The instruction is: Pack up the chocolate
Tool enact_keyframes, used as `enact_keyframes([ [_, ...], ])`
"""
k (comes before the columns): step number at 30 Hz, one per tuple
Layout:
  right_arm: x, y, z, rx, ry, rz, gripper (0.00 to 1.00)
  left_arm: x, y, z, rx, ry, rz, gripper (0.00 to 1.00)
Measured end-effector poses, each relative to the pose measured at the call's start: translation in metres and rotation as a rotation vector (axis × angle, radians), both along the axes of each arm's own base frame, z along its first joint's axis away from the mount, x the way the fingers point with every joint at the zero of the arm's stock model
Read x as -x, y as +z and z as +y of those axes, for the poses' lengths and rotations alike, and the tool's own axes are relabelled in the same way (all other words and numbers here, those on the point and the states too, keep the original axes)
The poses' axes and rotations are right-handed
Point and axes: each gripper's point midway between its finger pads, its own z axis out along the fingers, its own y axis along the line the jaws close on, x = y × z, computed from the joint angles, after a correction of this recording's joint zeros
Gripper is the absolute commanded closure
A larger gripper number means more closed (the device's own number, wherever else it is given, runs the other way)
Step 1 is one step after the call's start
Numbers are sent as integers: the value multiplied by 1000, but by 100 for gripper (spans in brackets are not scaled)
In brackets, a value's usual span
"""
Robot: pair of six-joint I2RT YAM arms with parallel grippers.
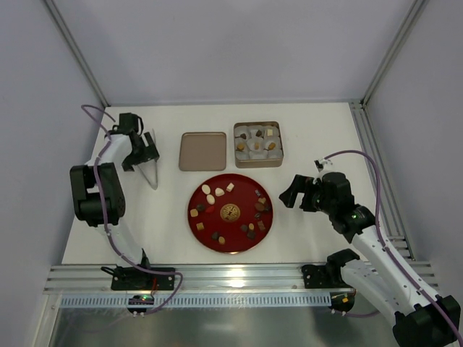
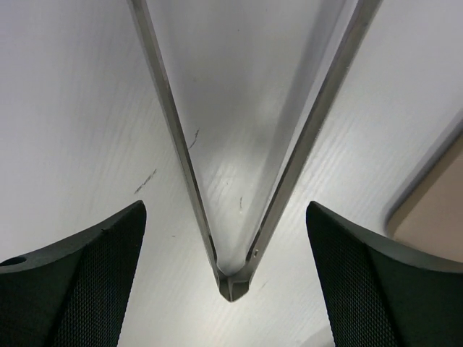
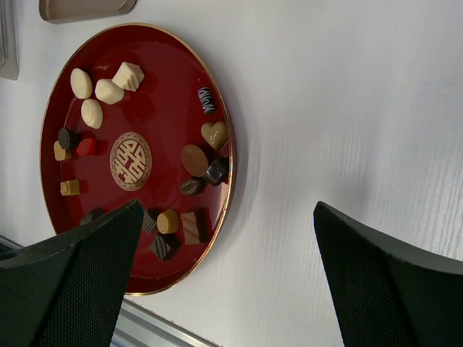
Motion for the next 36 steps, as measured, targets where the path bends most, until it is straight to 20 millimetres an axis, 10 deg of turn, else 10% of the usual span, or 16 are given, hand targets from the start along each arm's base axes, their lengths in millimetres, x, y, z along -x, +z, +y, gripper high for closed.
enact_keyframes([
  [9, -1, -2, -1, 6, -4, 6, 0, -7, 107, -9, 19, -3, -243, 17],
  [16, -9, 4, 0, 15, -16, 11, 0, -30, 157, -68, 73, -187, -366, 33],
  [21, -20, 18, 5, 6, -12, 5, 0, -56, 115, -106, 95, -293, -276, 42],
  [29, -33, 33, 12, -5, -4, -7, 0, -68, 12, -105, 111, -326, -55, 48],
  [36, -45, 35, 18, -5, 6, 8, 0, -70, -8, -112, 146, -344, -20, 49],
])
